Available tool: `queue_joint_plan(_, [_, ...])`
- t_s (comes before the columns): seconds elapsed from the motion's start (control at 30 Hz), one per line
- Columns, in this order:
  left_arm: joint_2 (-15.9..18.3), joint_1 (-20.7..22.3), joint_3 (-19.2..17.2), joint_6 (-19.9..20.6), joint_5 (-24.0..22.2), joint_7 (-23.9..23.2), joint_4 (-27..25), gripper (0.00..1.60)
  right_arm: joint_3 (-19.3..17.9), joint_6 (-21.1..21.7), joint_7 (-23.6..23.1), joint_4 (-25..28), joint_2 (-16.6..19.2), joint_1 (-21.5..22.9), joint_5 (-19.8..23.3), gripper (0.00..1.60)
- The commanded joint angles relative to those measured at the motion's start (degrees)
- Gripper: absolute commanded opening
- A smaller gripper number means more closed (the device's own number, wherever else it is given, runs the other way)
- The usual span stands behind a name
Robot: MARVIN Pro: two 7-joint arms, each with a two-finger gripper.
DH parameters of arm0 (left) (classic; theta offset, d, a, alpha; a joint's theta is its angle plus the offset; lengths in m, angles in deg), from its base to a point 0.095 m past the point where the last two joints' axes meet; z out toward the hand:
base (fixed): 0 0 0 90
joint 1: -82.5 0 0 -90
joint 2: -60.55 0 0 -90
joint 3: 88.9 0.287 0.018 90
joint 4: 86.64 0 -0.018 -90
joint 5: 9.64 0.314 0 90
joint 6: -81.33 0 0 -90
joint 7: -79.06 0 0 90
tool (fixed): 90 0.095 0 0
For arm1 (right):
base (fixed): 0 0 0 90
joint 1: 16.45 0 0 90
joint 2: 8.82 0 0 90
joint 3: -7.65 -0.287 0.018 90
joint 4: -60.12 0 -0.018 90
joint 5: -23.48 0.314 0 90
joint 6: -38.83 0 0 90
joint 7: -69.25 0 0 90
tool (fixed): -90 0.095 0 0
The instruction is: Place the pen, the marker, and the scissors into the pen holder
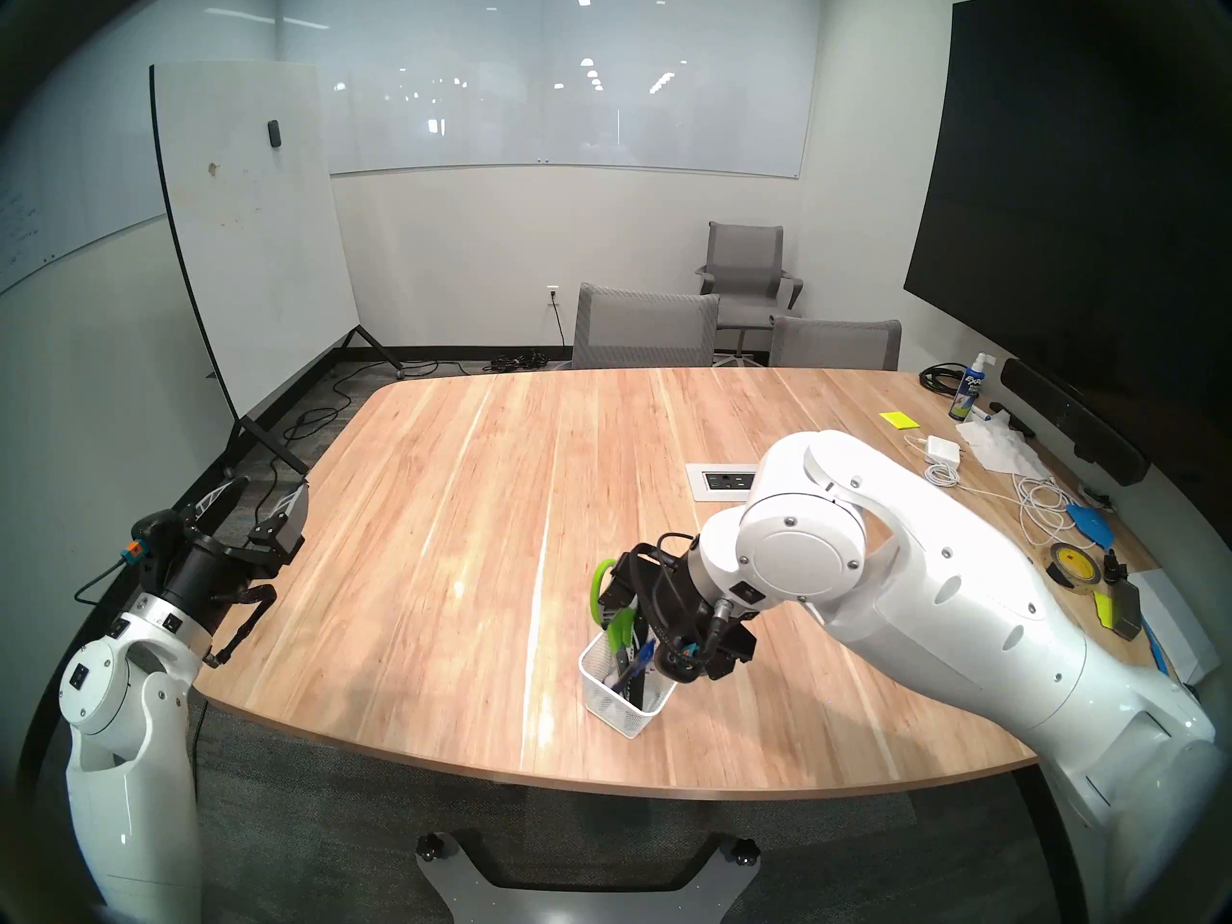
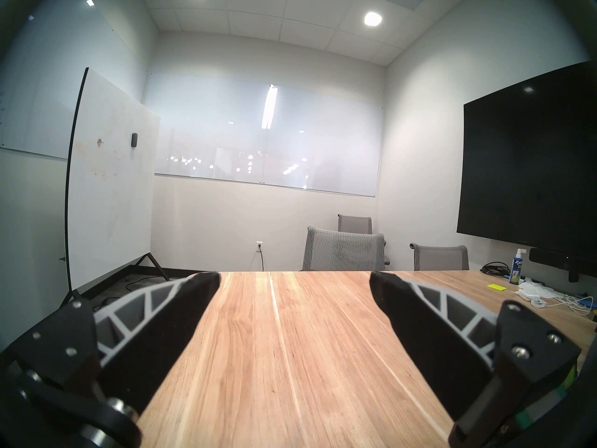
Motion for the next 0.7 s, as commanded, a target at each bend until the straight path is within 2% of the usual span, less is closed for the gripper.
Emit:
queue_joint_plan(0.0, [-0.08,0.04,0.11,-0.04,0.02,0.05,-1.26,1.60,-0.52,1.20,-0.02,0.60,-0.42,0.28,0.29,1.60])
queue_joint_plan(0.67, [-0.09,0.06,0.11,-0.06,0.02,0.02,-1.23,1.60,-3.55,2.75,0.67,-2.66,-1.81,3.00,1.56,1.60])
